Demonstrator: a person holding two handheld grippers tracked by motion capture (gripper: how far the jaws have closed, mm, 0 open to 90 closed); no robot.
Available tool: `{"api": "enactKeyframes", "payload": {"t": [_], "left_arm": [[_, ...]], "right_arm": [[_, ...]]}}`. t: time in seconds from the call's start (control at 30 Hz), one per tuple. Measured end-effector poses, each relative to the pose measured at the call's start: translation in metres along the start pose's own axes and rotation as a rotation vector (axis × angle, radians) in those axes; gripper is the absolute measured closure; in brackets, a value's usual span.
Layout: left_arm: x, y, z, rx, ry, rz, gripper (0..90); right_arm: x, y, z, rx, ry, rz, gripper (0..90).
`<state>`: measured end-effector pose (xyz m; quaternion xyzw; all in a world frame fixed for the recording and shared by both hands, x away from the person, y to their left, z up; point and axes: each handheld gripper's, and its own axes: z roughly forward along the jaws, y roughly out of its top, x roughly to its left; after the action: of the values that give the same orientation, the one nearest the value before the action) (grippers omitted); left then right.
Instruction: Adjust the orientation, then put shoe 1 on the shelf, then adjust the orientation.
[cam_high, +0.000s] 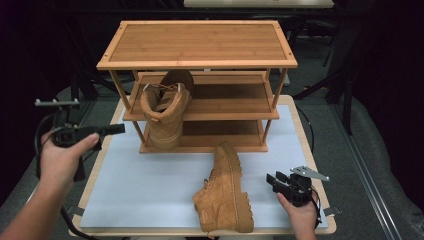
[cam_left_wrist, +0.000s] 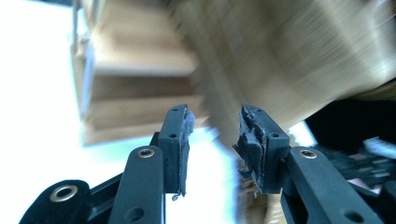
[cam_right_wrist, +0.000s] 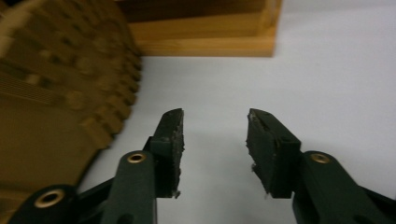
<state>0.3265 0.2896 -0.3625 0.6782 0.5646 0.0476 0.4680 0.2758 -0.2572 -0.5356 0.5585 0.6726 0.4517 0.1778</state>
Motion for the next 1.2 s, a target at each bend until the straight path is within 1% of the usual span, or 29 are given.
{"api": "enactKeyframes", "payload": {"t": [0.03, 0.07, 0.1, 0.13, 0.17, 0.23, 0.27, 0.3, 0.33, 0.37, 0.4, 0.43, 0.47, 0.5, 0.57, 0.6, 0.63, 0.67, 0.7, 0.73, 0.8, 0.83, 0.9, 0.93, 0.97, 1.03, 1.07, 1.17, 1.2], "left_arm": [[0.006, -0.009, 0.006, 0.009, 0.010, -0.001, 62.6], [0.017, -0.024, 0.019, 0.021, 0.034, 0.018, 62.4], [0.017, -0.024, 0.019, 0.021, 0.034, 0.018, 62.4], [0.026, -0.040, 0.030, 0.018, 0.047, 0.036, 62.1], [0.026, -0.040, 0.030, 0.018, 0.047, 0.036, 61.3], [0.034, -0.055, 0.041, 0.002, 0.072, 0.054, 61.0], [0.038, -0.062, 0.046, 0.001, 0.078, 0.052, 59.9], [0.045, -0.075, 0.057, -0.010, 0.082, 0.056, 59.9], [0.045, -0.075, 0.057, -0.010, 0.082, 0.056, 59.8], [0.047, -0.083, 0.062, -0.014, 0.077, 0.054, 59.8], [0.049, -0.090, 0.066, -0.013, 0.077, 0.053, 59.8], [0.053, -0.102, 0.075, -0.017, 0.077, 0.066, 57.3], [0.055, -0.108, 0.078, -0.019, 0.085, 0.069, 55.9], [0.055, -0.108, 0.078, -0.019, 0.085, 0.069, 54.8], [0.059, -0.118, 0.083, -0.015, 0.109, 0.064, 53.2], [0.061, -0.122, 0.086, -0.011, 0.120, 0.067, 51.7], [0.065, -0.126, 0.090, 0.008, 0.141, 0.078, 49.2], [0.065, -0.126, 0.090, 0.008, 0.141, 0.078, 46.4], [0.067, -0.127, 0.091, 0.011, 0.146, 0.079, 46.4], [0.068, -0.128, 0.091, 0.024, 0.148, 0.080, 45.8], [0.069, -0.130, 0.091, 0.029, 0.152, 0.076, 46.0], [0.070, -0.132, 0.092, 0.031, 0.152, 0.077, 45.8], [0.071, -0.135, 0.093, 0.043, 0.156, 0.074, 45.4], [0.071, -0.136, 0.093, 0.053, 0.157, 0.073, 44.9], [0.071, -0.137, 0.093, 0.055, 0.156, 0.071, 44.9], [0.071, -0.138, 0.093, 0.061, 0.162, 0.071, 44.7], [0.071, -0.138, 0.093, 0.063, 0.164, 0.073, 44.6], [0.070, -0.138, 0.093, 0.057, 0.162, 0.069, 44.5], [0.070, -0.138, 0.093, 0.056, 0.161, 0.069, 44.0]], "right_arm": [[0.004, 0.003, -0.002, -0.002, 0.013, -0.015, 65.7], [0.015, 0.009, -0.005, 0.007, 0.036, -0.069, 72.3], [0.015, 0.009, -0.005, 0.007, 0.036, -0.069, 72.3], [0.026, 0.014, -0.008, 0.021, 0.056, -0.110, 77.6], [0.026, 0.014, -0.008, 0.021, 0.056, -0.110, 77.6], [0.037, 0.018, -0.008, 0.023, 0.076, -0.141, 80.3], [0.041, 0.020, -0.009, 0.037, 0.127, -0.159, 81.2], [0.053, 0.024, -0.008, 0.039, 0.104, -0.193, 82.3], [0.053, 0.024, -0.008, 0.039, 0.104, -0.193, 82.3], [0.057, 0.026, -0.007, 0.032, 0.131, -0.202, 83.5], [0.062, 0.027, -0.007, 0.032, 0.139, -0.213, 85.0], [0.070, 0.031, -0.006, 0.044, 0.134, -0.240, 88.0], [0.073, 0.032, -0.004, 0.049, 0.149, -0.253, 88.9], [0.073, 0.032, -0.004, 0.049, 0.149, -0.253, 88.9], [0.079, 0.035, -0.003, 0.061, 0.156, -0.281, 89.9], [0.082, 0.037, -0.002, 0.067, 0.177, -0.291, 89.9], [0.087, 0.040, -0.001, 0.075, 0.173, -0.310, 89.9], [0.087, 0.040, -0.001, 0.075, 0.173, -0.310, 89.9], [0.089, 0.042, -0.001, 0.087, 0.177, -0.318, 89.9], [0.091, 0.044, -0.001, 0.093, 0.168, -0.331, 89.9], [0.094, 0.046, 0.000, 0.110, 0.176, -0.347, 89.9], [0.097, 0.048, 0.002, 0.130, 0.173, -0.354, 89.9], [0.098, 0.049, 0.002, 0.136, 0.179, -0.356, 89.9], [0.100, 0.049, 0.003, 0.144, 0.163, -0.358, 89.9], [0.101, 0.050, 0.004, 0.148, 0.178, -0.363, 90.0], [0.102, 0.051, 0.004, 0.153, 0.172, -0.360, 90.0], [0.103, 0.051, 0.004, 0.156, 0.181, -0.361, 90.0], [0.106, 0.052, 0.005, 0.165, 0.185, -0.371, 90.0], [0.108, 0.052, 0.005, 0.158, 0.185, -0.370, 90.0]]}}
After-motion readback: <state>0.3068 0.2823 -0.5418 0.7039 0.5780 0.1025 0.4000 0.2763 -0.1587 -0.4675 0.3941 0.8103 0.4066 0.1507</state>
